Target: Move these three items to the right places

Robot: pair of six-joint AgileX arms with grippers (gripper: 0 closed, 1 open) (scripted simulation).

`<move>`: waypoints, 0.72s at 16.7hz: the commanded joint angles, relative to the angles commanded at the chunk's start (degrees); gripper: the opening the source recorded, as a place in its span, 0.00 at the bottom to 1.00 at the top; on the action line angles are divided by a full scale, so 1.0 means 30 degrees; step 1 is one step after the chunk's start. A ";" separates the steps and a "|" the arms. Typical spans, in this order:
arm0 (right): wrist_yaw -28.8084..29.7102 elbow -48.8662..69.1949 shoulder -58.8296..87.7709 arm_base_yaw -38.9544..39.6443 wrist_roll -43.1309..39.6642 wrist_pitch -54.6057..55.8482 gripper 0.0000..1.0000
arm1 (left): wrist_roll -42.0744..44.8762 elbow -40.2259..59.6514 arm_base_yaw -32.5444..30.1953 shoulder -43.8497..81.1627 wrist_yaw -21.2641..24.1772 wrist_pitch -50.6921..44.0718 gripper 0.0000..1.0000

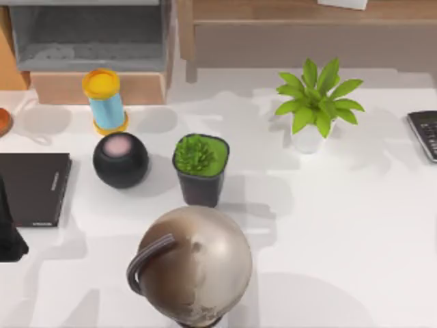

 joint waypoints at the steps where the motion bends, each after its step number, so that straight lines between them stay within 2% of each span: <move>1: 0.0036 -0.0061 -0.0072 0.0080 0.0059 -0.0044 0.00 | 0.0000 0.0000 0.0000 0.0000 0.0000 0.0000 1.00; 5: -0.0516 0.1294 0.0356 0.0019 -0.0165 0.0858 0.00 | 0.0000 0.0000 0.0000 0.0000 0.0000 0.0000 1.00; 9: -0.1012 0.5086 0.2280 0.0292 -0.0334 0.2078 0.00 | 0.0000 0.0000 0.0000 0.0000 0.0000 0.0000 1.00; 12: -0.0527 0.7446 0.4454 0.0721 -0.0248 0.1439 0.00 | 0.0000 0.0000 0.0000 0.0000 0.0000 0.0000 1.00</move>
